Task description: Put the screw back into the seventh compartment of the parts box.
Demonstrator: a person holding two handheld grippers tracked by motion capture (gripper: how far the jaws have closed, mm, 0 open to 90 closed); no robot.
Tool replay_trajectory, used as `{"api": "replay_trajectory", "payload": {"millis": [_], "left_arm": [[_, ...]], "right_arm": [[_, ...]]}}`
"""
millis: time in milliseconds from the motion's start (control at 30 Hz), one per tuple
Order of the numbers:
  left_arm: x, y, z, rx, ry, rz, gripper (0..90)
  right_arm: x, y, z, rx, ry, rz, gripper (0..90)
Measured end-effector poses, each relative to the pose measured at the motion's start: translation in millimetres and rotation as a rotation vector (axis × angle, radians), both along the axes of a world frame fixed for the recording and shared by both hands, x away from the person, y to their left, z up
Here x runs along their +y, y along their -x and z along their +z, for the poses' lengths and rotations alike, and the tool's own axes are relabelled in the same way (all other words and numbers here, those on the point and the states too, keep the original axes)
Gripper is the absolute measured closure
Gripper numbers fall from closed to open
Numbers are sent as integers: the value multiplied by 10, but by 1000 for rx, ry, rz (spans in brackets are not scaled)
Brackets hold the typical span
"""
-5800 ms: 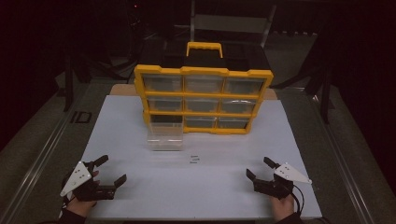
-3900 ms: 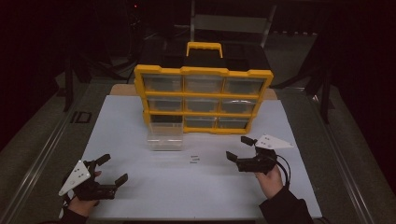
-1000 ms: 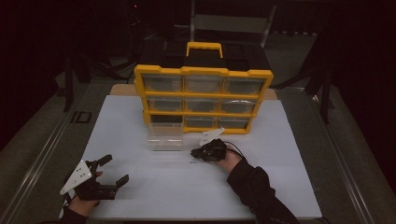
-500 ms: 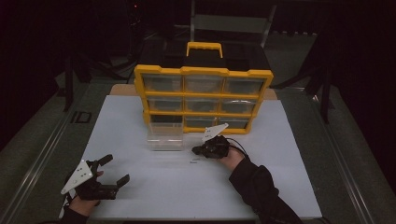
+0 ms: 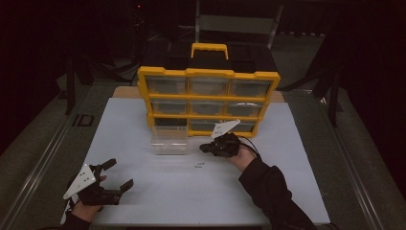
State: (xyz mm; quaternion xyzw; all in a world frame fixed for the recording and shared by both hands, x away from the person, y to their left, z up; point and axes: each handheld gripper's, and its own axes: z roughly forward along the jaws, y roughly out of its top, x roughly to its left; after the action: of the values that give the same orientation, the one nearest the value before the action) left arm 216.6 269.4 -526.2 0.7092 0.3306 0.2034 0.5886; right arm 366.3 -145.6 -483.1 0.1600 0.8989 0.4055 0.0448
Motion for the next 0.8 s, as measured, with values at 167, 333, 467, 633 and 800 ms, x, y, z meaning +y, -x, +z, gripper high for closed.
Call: {"api": "replay_trajectory", "payload": {"millis": [167, 333, 467, 633, 800], "left_arm": [[-6, 3, 3, 2, 0, -3, 7], [-9, 4, 7, 1, -2, -7, 6], [-17, 10, 13, -2, -4, -10, 6], [-17, 11, 15, 1, -6, -14, 6], [-16, 13, 17, 0, -10, -15, 7]], "right_arm": [[-6, -18, 146, -14, -15, -4, 880], [2, -38, 286, -25, -21, -10, 880], [37, -60, 377, -36, -22, -3, 880], [123, -90, 485, -52, -21, 13, 880], [221, -128, 581, -57, -28, 30, 880]]}}
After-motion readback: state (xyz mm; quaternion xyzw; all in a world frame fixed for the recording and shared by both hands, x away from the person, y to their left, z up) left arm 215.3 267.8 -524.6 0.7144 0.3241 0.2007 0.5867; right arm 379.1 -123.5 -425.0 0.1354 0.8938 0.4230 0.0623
